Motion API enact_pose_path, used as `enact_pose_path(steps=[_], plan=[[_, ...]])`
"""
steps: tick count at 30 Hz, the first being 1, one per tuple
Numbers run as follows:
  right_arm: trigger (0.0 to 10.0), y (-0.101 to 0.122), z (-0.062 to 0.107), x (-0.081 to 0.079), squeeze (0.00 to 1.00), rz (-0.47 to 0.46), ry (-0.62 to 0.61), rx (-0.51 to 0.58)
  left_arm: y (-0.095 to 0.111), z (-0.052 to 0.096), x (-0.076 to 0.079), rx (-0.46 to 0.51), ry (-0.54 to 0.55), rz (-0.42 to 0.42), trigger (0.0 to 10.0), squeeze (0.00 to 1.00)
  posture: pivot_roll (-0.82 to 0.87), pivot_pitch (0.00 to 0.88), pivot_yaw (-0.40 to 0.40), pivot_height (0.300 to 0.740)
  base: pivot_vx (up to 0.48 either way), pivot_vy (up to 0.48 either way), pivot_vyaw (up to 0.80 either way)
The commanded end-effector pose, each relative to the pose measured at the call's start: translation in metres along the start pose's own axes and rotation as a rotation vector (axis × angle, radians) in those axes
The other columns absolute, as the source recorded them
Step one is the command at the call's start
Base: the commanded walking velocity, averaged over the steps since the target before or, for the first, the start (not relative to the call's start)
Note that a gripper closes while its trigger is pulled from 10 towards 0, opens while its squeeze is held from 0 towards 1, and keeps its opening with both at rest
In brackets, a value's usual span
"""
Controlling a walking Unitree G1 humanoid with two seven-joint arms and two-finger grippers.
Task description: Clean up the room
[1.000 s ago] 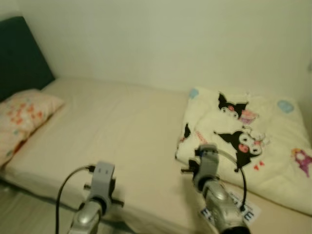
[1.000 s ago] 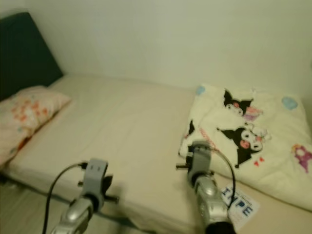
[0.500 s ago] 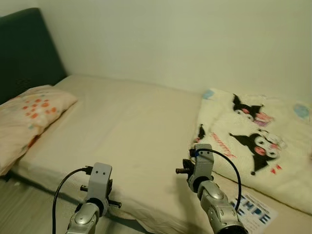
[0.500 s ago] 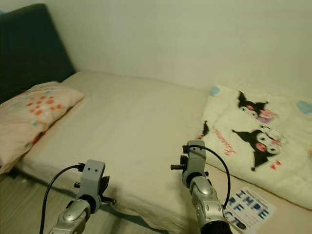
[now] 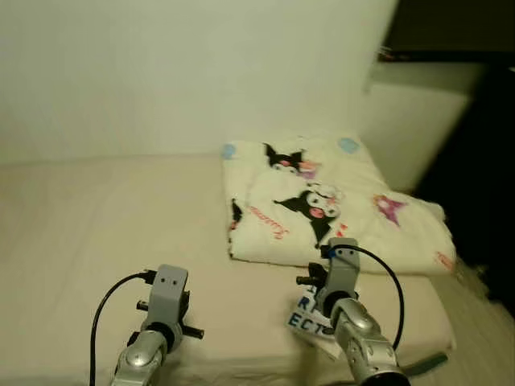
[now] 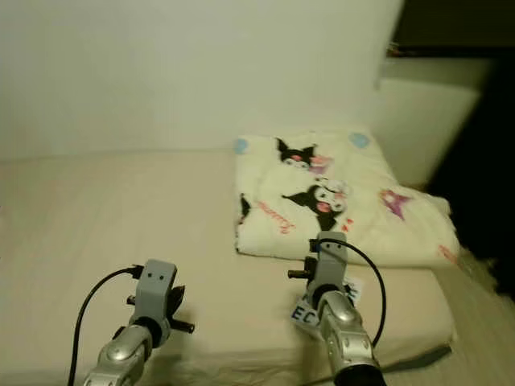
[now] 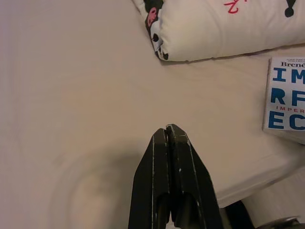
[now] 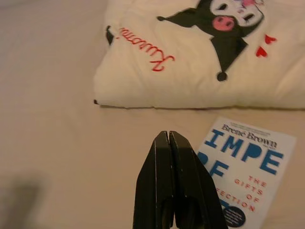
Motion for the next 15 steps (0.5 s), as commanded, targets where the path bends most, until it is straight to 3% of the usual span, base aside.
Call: enact_pose_path(steps=[1, 9, 15], plan=[[10.0, -0.0009, 0.0001, -0.001, 0.0, 0.002, 0.009, -0.004, -0.0067, 0.0027, -0.004, -0.012, 0.016, 0.01, 10.0, 0.0, -0.05, 0.085, 0.028, 0.74, 0.0, 0.0, -0.8], [10.0, 0.0042, -0.0005, -0.0013, 0.0, 0.016, 0.012, 0.018, -0.0013, 0.0032, -0.0068, 0.017, 0.036, 0.037, 10.0, 0.0, -0.06, 0.085, 0.029, 0.74, 0.0, 0.0, 0.0], [10.0, 0.0054, -0.0007, -0.001, 0.0, 0.015, 0.013, 0.023, -0.0014, 0.003, -0.0076, 0.013, 0.042, 0.042, 10.0, 0.0, -0.06, 0.086, 0.031, 0.74, 0.0, -0.48, 0.0]])
Point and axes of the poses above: a point about 5 cm out from each wrist's last joint towards the gripper, its own z axis pointing back from the gripper into the wrist, its own y axis along the axis of the wrist's last joint, x = y × z, the point moved 6 cm from there along -z, pointing out of the wrist towards the gripper, and after that the axes turned 14 degrees about z, right-handed, at the moved point
